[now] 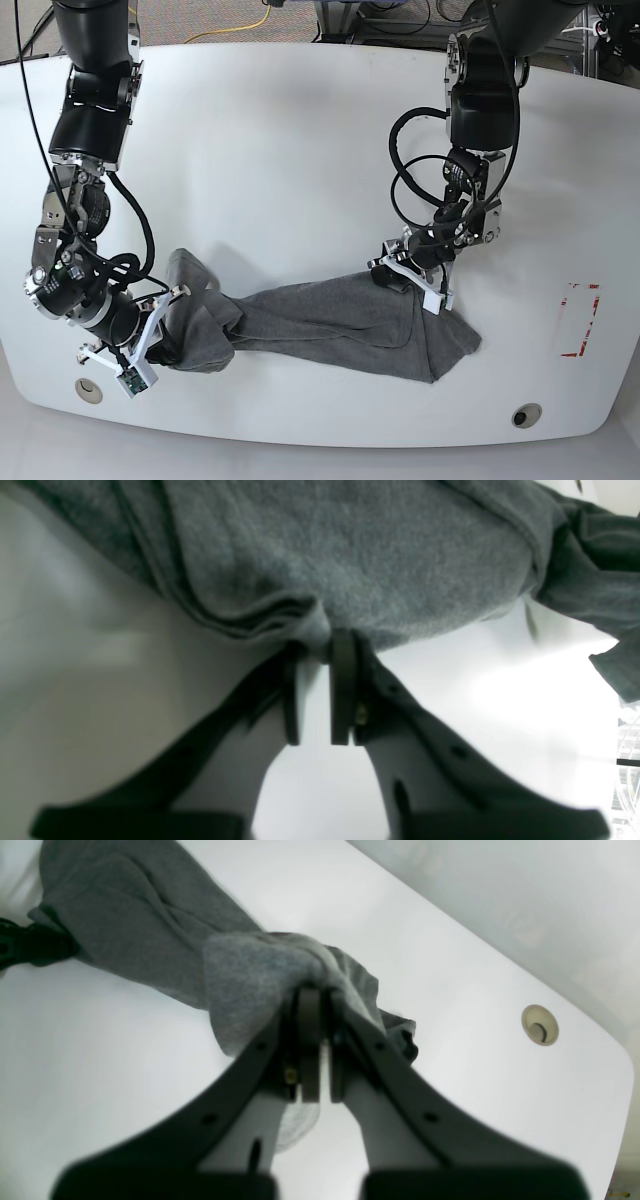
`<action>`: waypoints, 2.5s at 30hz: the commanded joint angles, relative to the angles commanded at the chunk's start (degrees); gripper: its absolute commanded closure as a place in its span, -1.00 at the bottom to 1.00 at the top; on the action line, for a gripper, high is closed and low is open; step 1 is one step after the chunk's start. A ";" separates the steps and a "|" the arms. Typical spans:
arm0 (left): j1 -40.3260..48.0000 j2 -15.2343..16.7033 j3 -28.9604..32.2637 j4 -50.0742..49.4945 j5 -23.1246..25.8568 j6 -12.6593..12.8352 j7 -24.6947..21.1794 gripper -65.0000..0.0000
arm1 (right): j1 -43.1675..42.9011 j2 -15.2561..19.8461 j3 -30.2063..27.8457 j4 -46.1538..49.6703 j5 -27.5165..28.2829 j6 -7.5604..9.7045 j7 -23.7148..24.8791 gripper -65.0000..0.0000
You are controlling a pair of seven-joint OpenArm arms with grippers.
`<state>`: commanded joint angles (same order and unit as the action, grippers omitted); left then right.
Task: Layout the t-shirt on the table in an organized manner, then fold the t-shirt properly
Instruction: 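Grasp the shirt fabric with the left gripper near its middle, then pull the held fabric away from the right gripper with the left gripper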
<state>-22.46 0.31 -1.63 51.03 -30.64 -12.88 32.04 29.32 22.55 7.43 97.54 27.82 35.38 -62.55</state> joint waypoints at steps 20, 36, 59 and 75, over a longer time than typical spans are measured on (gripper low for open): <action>0.00 0.00 -12.13 0.00 0.00 -0.09 7.74 0.45 | 0.00 -0.18 0.00 0.00 0.00 0.00 0.00 1.00; -0.18 0.00 -11.87 -0.26 -4.66 0.00 7.30 0.47 | -0.09 -0.09 0.00 0.00 0.09 0.00 0.00 1.00; -2.81 0.00 -11.34 -8.70 -4.48 0.09 4.84 0.85 | -0.09 -0.26 0.00 0.09 0.18 0.00 0.00 1.00; 1.85 -0.62 -9.41 13.63 -4.66 -1.32 7.56 0.98 | 0.00 0.00 0.00 0.09 0.18 0.00 0.00 1.00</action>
<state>-20.62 -0.31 -11.03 64.66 -35.30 -14.20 39.60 29.32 22.55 7.43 97.63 28.00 35.38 -62.55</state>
